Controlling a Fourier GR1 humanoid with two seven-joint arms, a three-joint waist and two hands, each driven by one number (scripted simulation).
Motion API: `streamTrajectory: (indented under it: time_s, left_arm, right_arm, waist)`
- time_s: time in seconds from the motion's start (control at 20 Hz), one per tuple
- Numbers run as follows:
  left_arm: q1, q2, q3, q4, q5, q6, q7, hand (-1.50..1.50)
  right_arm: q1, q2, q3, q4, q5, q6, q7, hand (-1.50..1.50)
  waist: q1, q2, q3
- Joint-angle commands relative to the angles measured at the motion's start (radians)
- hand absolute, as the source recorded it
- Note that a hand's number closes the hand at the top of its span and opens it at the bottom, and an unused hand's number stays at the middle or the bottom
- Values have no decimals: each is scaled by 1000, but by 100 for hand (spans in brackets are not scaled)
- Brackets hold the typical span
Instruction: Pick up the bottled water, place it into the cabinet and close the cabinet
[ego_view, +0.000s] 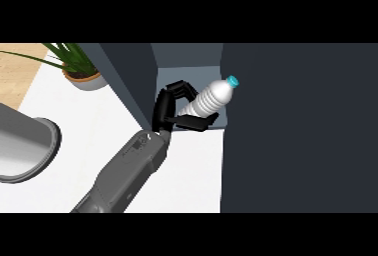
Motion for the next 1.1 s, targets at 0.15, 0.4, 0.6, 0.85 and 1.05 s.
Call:
streamTrajectory:
  time_s: [0.15, 0.4, 0.6, 0.85, 1.05]
  left_arm:
    - [-173, 0, 72, 202, 106, 40, 1, 150]
    - [-264, 0, 69, 331, 60, 175, 24, 150]
    - [-298, 10, 11, 447, -25, 274, -5, 150]
    - [-401, 5, 26, 568, -43, 346, 43, -150]
    - [-426, 4, 40, 603, -49, 389, 5, -150]
  right_arm:
    - [-1, -36, -59, -103, -109, 41, 36, -150]
    - [20, -7, -67, -51, -99, 39, 3, -150]
    - [8, -22, -94, -29, -127, 72, -25, -150]
    - [9, -23, -94, -47, -114, 89, -29, -150]
    - [7, -14, -100, -14, -101, 103, -64, -150]
  waist:
    - [-21, 13, 0]
    - [-15, 10, 0]
    - [-23, 17, 2]
    - [-33, 21, 0]
    - [-42, 22, 0]
